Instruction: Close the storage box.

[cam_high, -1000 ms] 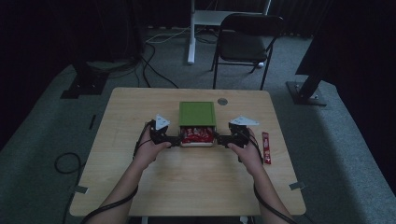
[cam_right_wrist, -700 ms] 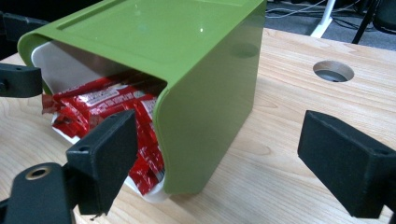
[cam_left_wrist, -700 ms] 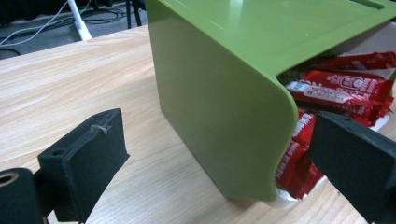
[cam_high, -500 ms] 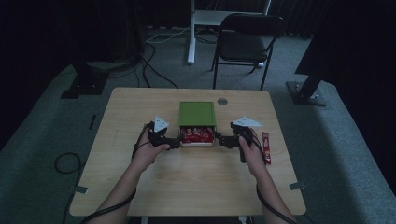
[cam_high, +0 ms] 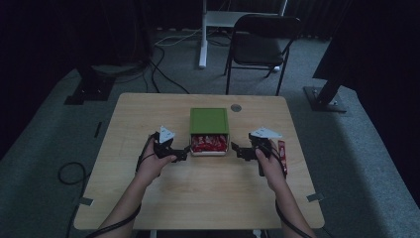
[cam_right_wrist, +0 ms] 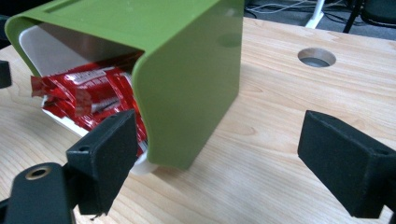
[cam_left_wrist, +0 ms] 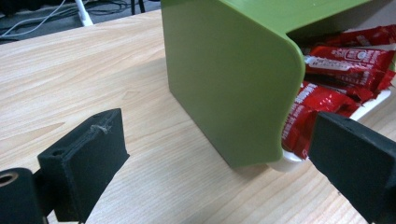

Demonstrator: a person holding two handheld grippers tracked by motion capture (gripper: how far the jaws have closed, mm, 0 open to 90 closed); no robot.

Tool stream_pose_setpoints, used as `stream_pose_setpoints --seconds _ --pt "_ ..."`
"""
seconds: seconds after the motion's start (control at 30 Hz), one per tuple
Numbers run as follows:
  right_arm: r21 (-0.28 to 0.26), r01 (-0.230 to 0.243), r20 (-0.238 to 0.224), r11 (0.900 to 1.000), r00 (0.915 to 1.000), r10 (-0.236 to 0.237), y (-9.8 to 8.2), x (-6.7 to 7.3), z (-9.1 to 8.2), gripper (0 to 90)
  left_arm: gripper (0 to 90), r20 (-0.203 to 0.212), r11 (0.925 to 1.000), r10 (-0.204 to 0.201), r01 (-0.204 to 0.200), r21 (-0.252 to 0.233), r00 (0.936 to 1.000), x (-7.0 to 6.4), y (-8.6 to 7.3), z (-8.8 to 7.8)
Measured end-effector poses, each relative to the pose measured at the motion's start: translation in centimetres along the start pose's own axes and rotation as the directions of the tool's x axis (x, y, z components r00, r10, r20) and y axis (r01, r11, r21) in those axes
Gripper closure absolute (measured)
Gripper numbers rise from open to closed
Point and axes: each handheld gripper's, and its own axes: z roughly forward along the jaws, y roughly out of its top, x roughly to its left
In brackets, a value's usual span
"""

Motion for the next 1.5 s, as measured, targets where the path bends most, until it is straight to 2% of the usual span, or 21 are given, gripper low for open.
stream_pose_setpoints --seconds 0.37,0.57,0.7,0.83,1.0,1.17,1.23,1.33,1.5 --pt "0.029 0.003 0.032 1.0 0.9995 -0.004 -1.5 -0.9 -0.8 11.9 4.9 -0.018 0.9998 -0.012 0.013 0.015 0.9998 0.2 -1.2 -0.9" --pt "0.052 0.003 0.037 0.999 0.9993 -0.005 -2.6 -0.9 -1.2 11.8 4.9 -0.036 0.9992 -0.028 0.029 0.026 0.999 0.6 -2.0 -1.5" --pt "0.071 0.02 0.029 0.997 0.9993 -0.022 -3.4 -0.8 -1.4 11.9 4.9 -0.043 0.9985 -0.035 0.037 0.04 0.9984 0.8 -2.7 -1.7" --pt "0.082 0.018 0.041 0.996 0.9989 -0.021 -4.1 -0.8 -1.8 11.9 4.9 -0.053 0.9973 -0.048 0.051 0.053 0.9974 1.0 -3.5 -1.9" --pt "0.092 0.007 0.055 0.996 0.9984 -0.012 -4.9 -0.8 -2.1 11.9 4.9 -0.072 0.9947 -0.074 0.079 0.066 0.9947 1.3 -4.4 -2.3" --pt "0.103 0.011 0.065 0.995 0.9977 -0.017 -5.6 -0.7 -2.3 11.9 4.9 -0.089 0.9929 -0.069 0.077 0.091 0.9937 1.2 -5.2 -2.5" --pt "0.109 0.011 0.069 0.994 0.9975 -0.019 -5.9 -0.7 -2.4 11.9 4.9 -0.095 0.9906 -0.085 0.094 0.099 0.9918 1.4 -5.7 -2.9" --pt "0.114 0.012 0.074 0.993 0.9971 -0.02 -6.4 -0.7 -2.7 11.8 4.9 -0.113 0.9896 -0.08 0.093 0.11 0.9904 1.6 -6.2 -3.3" --pt "0.129 0.012 0.086 0.992 0.996 -0.023 -7.2 -0.8 -3.0 11.9 4.9 -0.142 0.9857 -0.102 0.119 0.12 0.9846 2.0 -7.0 -3.6"
